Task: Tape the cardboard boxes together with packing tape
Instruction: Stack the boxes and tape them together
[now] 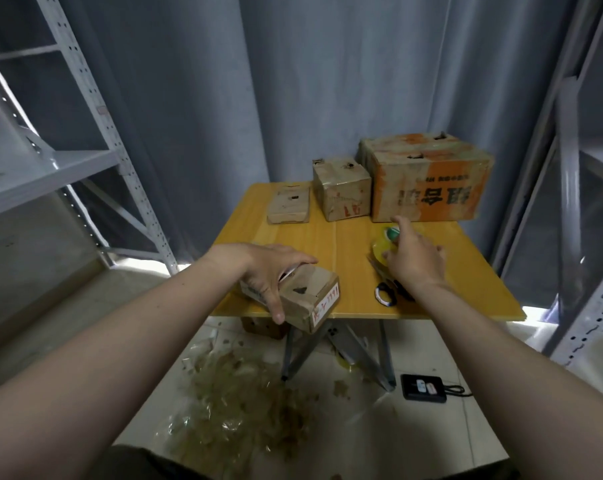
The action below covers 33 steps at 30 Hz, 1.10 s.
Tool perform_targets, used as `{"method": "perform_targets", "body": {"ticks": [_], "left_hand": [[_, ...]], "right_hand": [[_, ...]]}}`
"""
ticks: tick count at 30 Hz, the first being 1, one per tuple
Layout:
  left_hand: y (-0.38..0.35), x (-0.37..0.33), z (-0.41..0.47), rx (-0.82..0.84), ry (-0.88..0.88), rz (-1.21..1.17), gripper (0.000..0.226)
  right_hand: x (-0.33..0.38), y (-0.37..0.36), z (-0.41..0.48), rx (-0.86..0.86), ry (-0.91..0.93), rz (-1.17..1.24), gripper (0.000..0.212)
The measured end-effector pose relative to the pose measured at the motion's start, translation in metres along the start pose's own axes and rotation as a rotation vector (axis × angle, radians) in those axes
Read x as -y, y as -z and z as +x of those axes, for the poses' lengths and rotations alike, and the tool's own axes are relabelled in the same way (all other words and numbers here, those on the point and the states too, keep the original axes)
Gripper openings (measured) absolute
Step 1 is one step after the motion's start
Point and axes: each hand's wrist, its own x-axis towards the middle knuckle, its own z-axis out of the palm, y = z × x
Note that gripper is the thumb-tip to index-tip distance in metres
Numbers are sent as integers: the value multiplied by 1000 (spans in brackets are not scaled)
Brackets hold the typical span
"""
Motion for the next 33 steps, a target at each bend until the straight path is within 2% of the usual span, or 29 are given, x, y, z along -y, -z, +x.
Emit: {"method": "perform_targets", "body": {"ticks": [3,8,11,14,17,19,22,25,29,31,33], "left_hand": [[-9,4,4,-115,-5,41,130],[-21,12,6,-241,94,2,121],[-25,15,2,-386,223,-118,118],[-23,19,-8,-662,309,-261,110],[-17,10,-20,-910,412,-565,90],[-10,-1,-24,-922,418,-746,77],[-10,-21,-28,-830,297,-1021,64],[-16,-35,-27,-781,245,-1134,50],[-16,-44,-27,-770,271,-1149,86],[-17,-54,-27,-810,308,-1013,96],[-22,-68,-22,-886,386,-813,97]], "right_hand": [[-2,-7,0,23,-4,18,62],[5,-9,2,102,-25,9,55],[20,-5,0,9,19,11,43],[41,6,-6,-122,158,240,29],[73,23,-14,-31,156,603,22],[97,28,-21,76,47,802,28],[126,27,-29,249,-141,1069,41],[143,23,-34,246,-189,1065,50],[150,22,-27,135,-107,988,68],[153,22,-26,54,-38,917,73],[157,18,-23,-1,-13,841,69]]}}
